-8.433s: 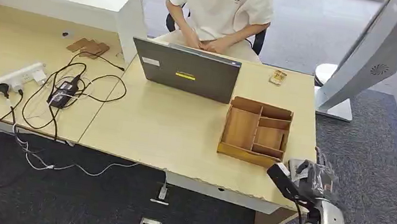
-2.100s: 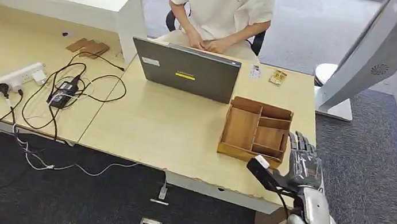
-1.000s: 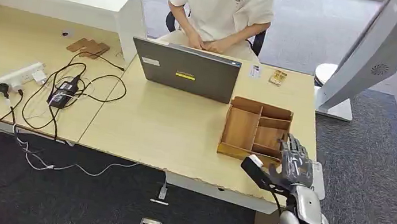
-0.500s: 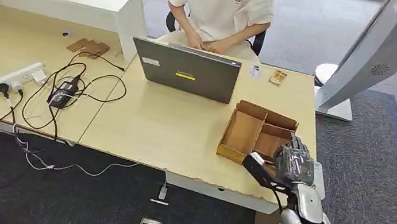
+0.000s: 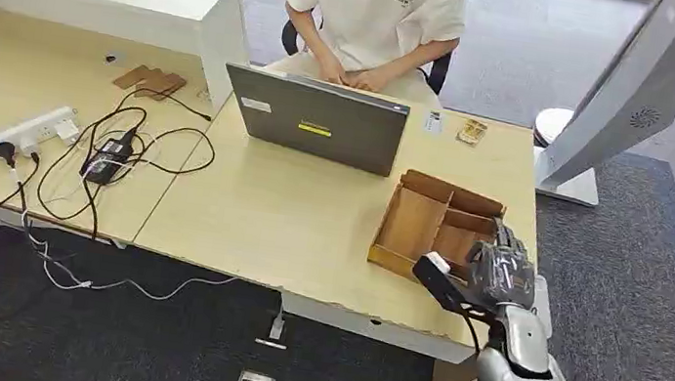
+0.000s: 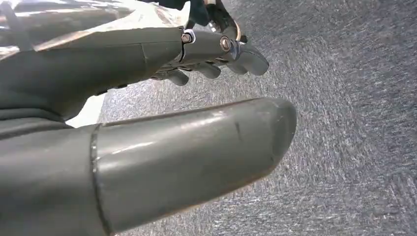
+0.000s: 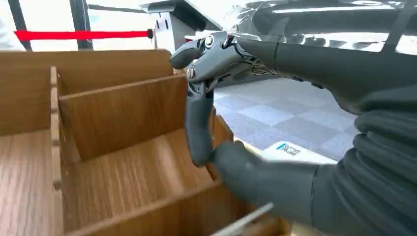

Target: Pass the card to the sensor for recognition and then transmit it.

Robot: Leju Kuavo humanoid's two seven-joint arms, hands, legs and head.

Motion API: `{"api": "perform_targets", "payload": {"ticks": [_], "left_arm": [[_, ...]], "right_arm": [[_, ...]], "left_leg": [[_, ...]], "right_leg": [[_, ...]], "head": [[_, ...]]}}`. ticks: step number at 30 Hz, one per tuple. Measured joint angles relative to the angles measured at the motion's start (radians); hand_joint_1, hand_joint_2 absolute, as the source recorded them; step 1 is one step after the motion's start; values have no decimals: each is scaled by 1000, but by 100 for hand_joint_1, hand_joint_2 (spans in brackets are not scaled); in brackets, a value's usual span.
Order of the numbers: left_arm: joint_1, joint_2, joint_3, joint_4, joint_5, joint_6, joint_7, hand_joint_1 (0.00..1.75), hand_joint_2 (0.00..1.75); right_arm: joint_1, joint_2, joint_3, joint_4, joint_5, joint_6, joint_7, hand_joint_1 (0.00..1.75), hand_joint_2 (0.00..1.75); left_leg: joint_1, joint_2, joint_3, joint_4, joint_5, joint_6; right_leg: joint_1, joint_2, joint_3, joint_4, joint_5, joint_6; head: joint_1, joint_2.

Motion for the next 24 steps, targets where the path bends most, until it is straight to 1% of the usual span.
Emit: {"api": "perform_targets", "payload": {"ticks": [10, 16, 24], "left_arm": [[0, 0, 0, 0, 0, 5, 0, 0, 0], [1, 0, 0, 0, 0, 6, 2, 0, 0], [1, 0, 0, 0, 0, 6, 3, 0, 0]], "right_arm": [[-16, 1, -4, 2, -14, -64, 1, 0, 175], [-21, -7, -19, -9, -29, -67, 18, 0, 175], [-15, -16, -35, -17, -50, -73, 17, 0, 175]], "left_leg": [[0, 0, 1, 0, 0, 0], [0, 0, 2, 0, 0, 0], [0, 0, 1, 0, 0, 0]], "right_leg": [[0, 0, 1, 0, 0, 0], [0, 0, 1, 0, 0, 0], [0, 0, 1, 0, 0, 0]], "head": [[0, 0], [0, 0], [0, 0]]}}
